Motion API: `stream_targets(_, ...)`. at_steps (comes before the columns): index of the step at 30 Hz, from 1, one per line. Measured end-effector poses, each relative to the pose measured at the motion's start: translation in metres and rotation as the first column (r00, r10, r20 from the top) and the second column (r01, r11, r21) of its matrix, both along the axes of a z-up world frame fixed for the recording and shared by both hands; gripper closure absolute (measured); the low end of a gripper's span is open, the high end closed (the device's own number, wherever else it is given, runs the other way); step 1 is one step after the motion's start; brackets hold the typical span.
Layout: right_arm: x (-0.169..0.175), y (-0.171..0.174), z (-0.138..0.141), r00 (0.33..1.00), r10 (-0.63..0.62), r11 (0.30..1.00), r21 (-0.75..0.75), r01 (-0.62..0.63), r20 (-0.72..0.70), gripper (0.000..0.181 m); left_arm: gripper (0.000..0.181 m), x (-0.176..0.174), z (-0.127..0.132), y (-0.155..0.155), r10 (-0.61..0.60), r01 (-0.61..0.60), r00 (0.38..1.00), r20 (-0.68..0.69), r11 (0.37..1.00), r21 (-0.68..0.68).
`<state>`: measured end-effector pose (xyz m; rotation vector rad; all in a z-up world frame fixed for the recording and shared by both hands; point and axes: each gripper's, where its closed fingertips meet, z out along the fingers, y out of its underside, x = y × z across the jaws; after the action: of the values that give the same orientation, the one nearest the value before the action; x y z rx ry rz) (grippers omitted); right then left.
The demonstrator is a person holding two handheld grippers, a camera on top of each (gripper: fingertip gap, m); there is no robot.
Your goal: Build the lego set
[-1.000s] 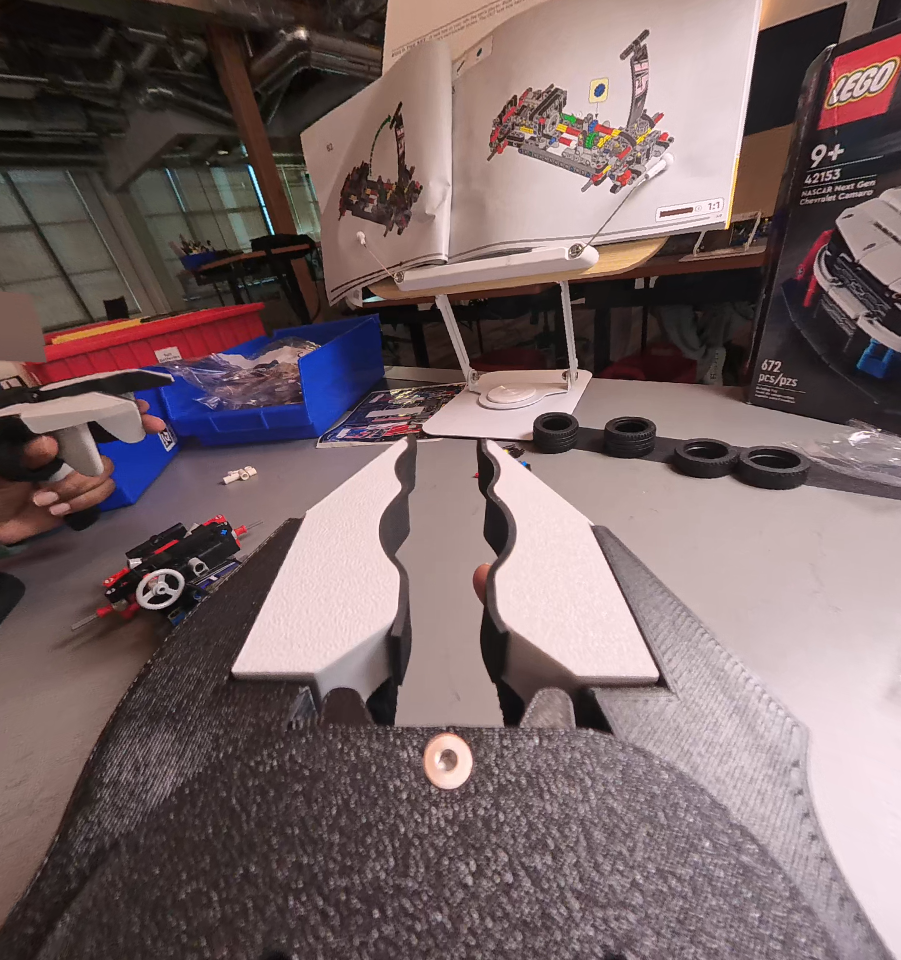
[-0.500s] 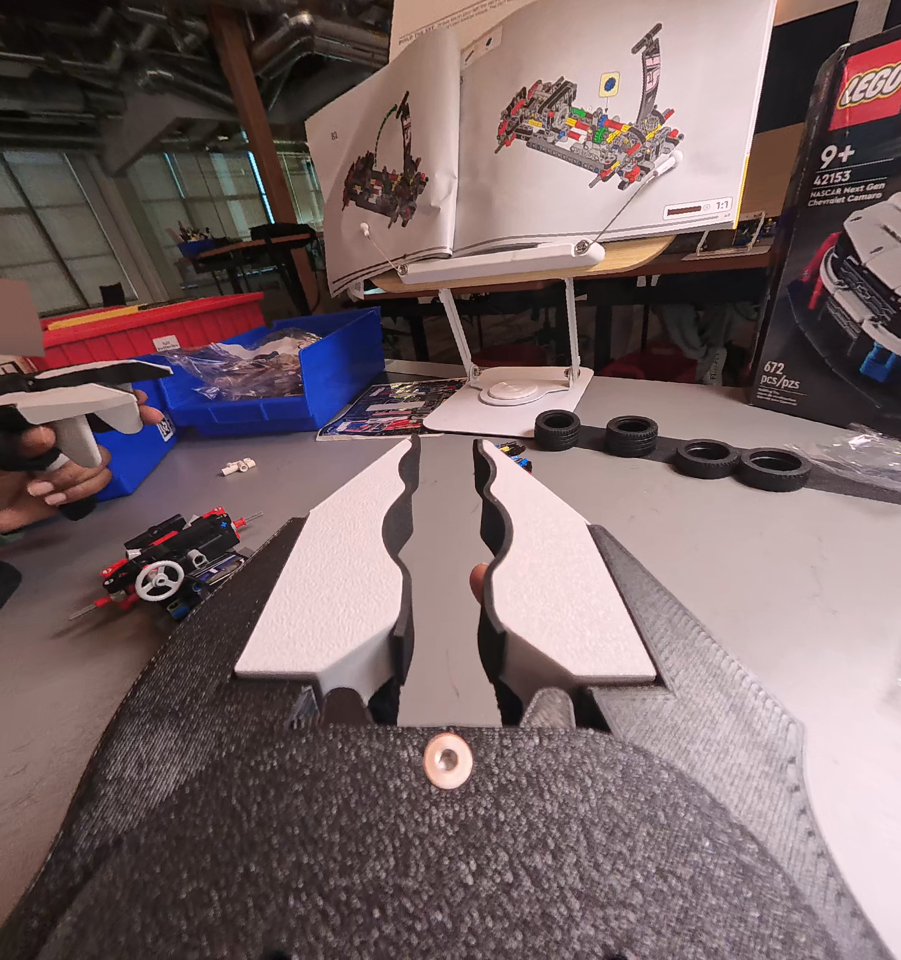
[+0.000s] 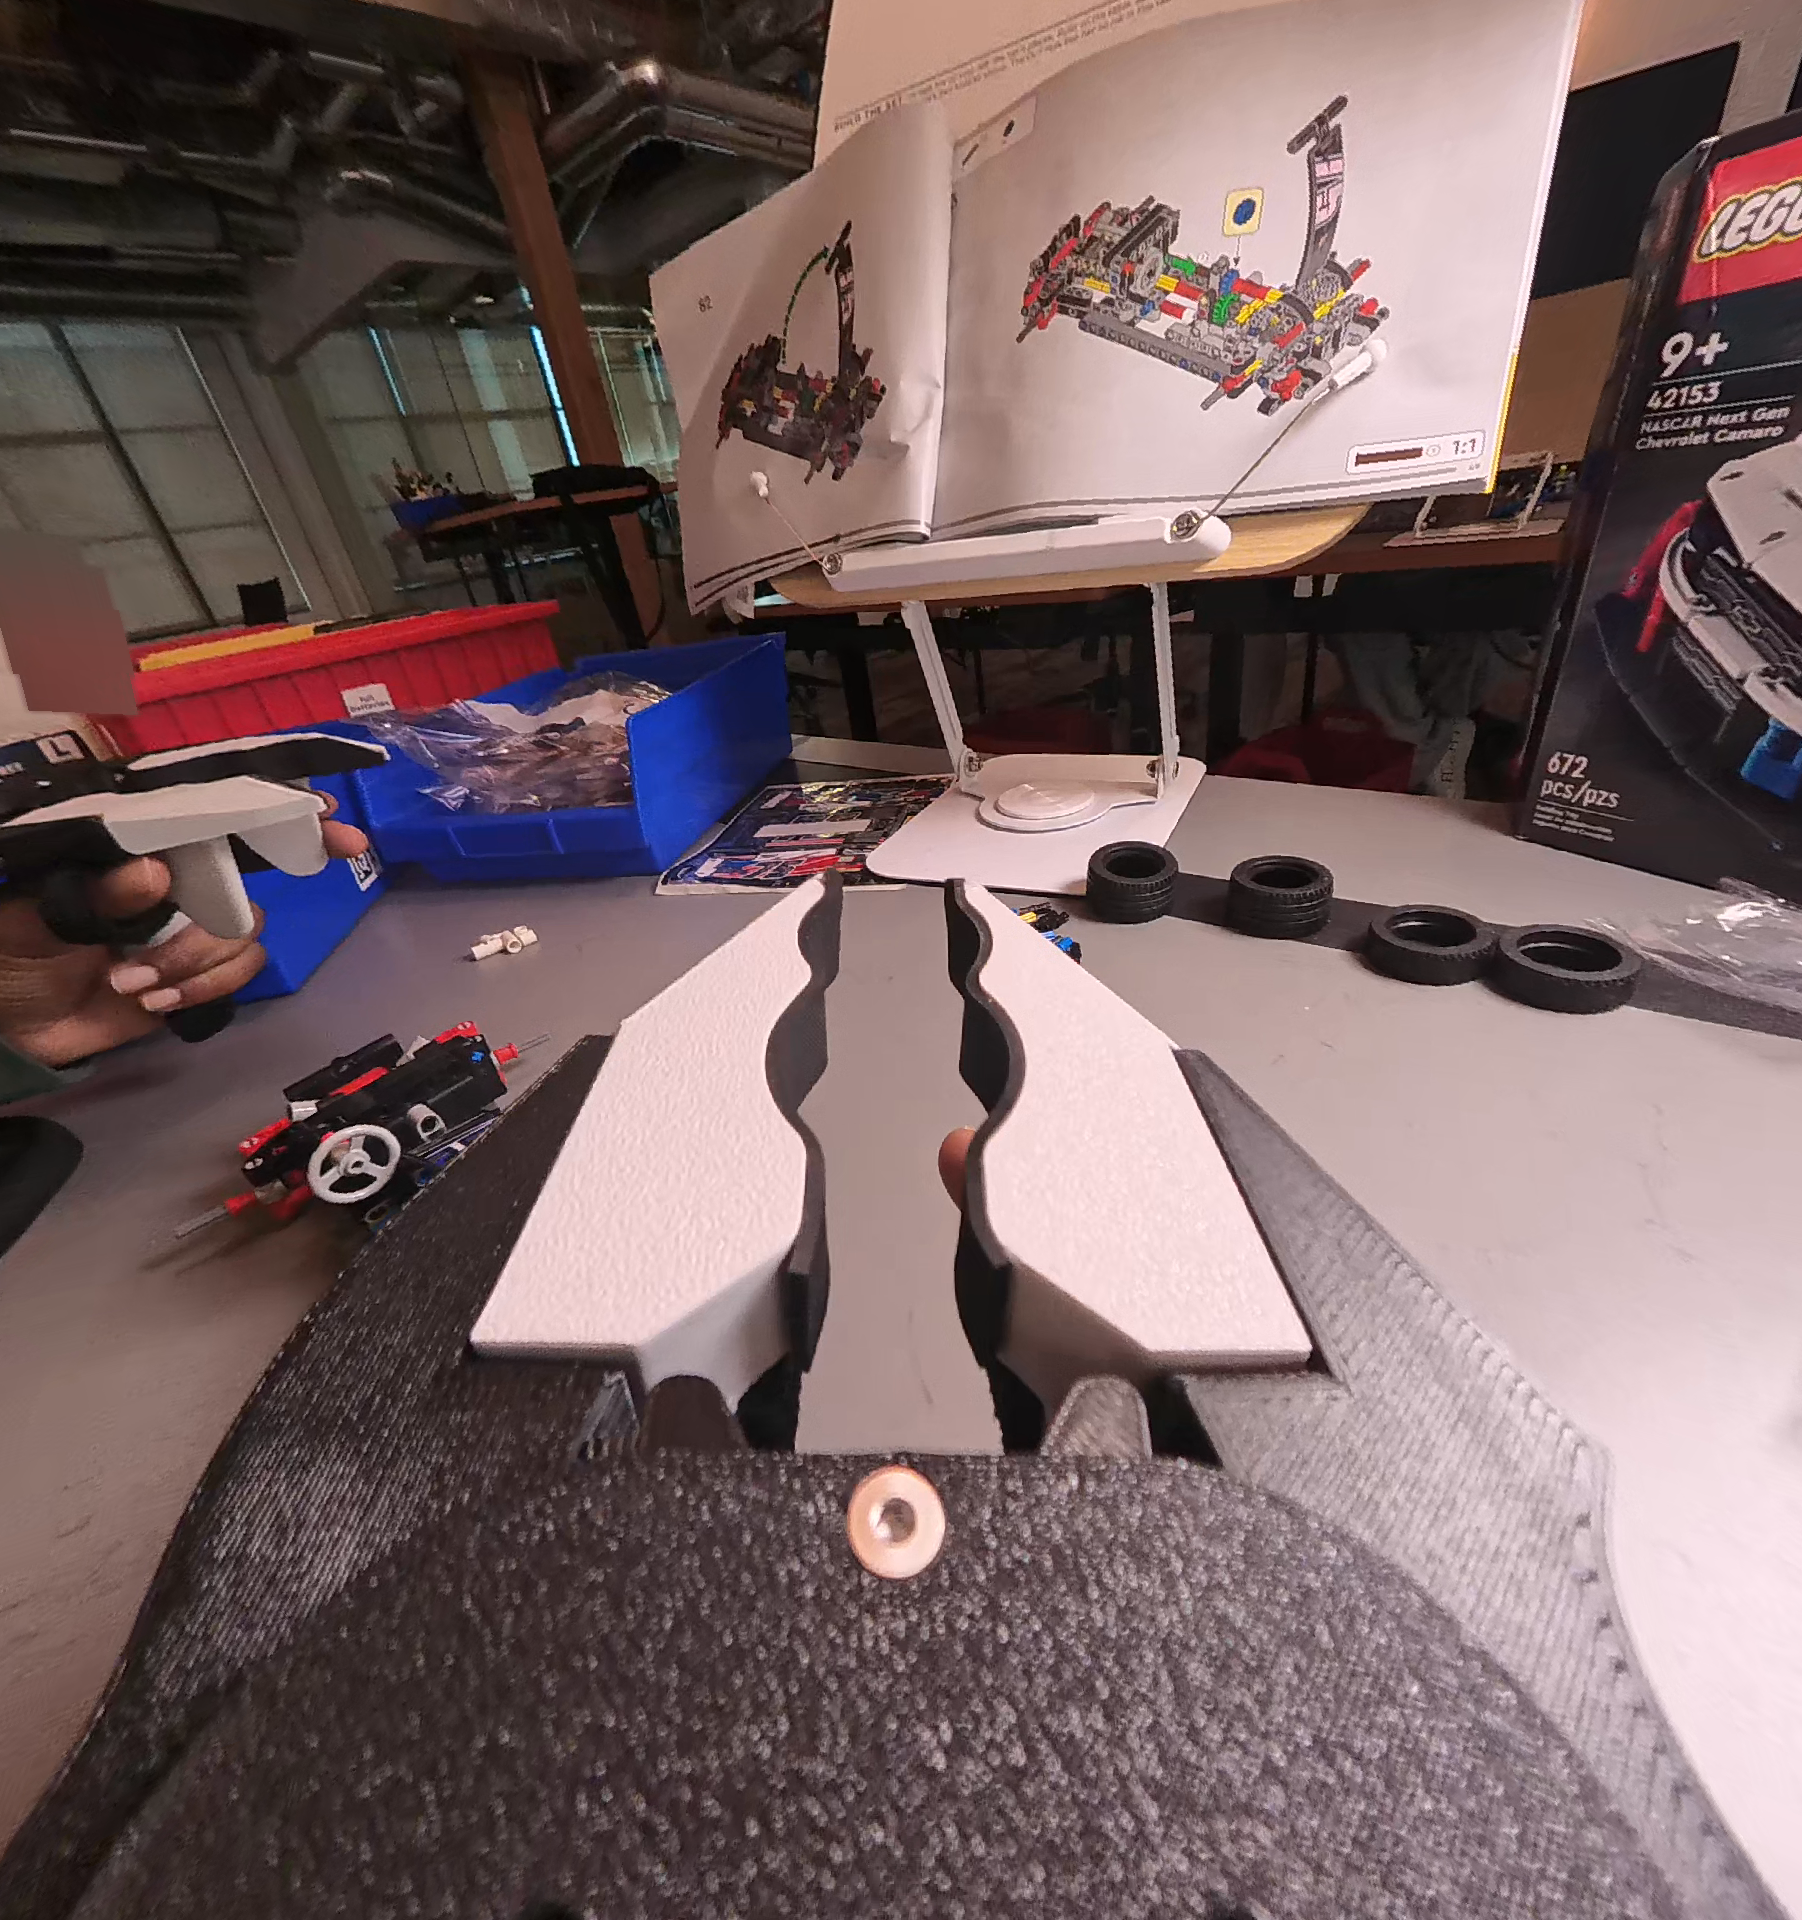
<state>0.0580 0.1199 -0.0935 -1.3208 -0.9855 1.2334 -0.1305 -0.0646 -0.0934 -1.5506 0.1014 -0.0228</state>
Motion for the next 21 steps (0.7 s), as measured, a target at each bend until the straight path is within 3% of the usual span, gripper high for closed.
stream_targets(9,0.001,-0.003,0.004,1.000,0.019,1.000,0.010,-0.019,-0.014,0.158,0.137,0.005,0.002,-0.001,-0.028,0.028,1.000,0.000,1.000,0.001)
stream_targets(14,-0.003,-0.015,-0.002,0.997,0.060,0.993,0.095,-0.064,0.038,0.155,0.133,0.029,-0.011,0.001,-0.184,0.188,0.982,0.045,0.977,-0.102)
stream_targets(17,-0.013,-0.043,-0.022,0.959,0.218,0.951,0.182,-0.251,0.183,0.155,0.132,0.047,-0.018,-0.001,-0.289,0.296,0.955,0.065,0.943,-0.153)
stream_targets(21,-0.019,-0.076,-0.050,0.802,0.434,0.857,0.087,-0.508,0.410,0.146,0.128,0.066,-0.031,-0.002,-0.365,0.363,0.930,0.031,0.905,-0.222)
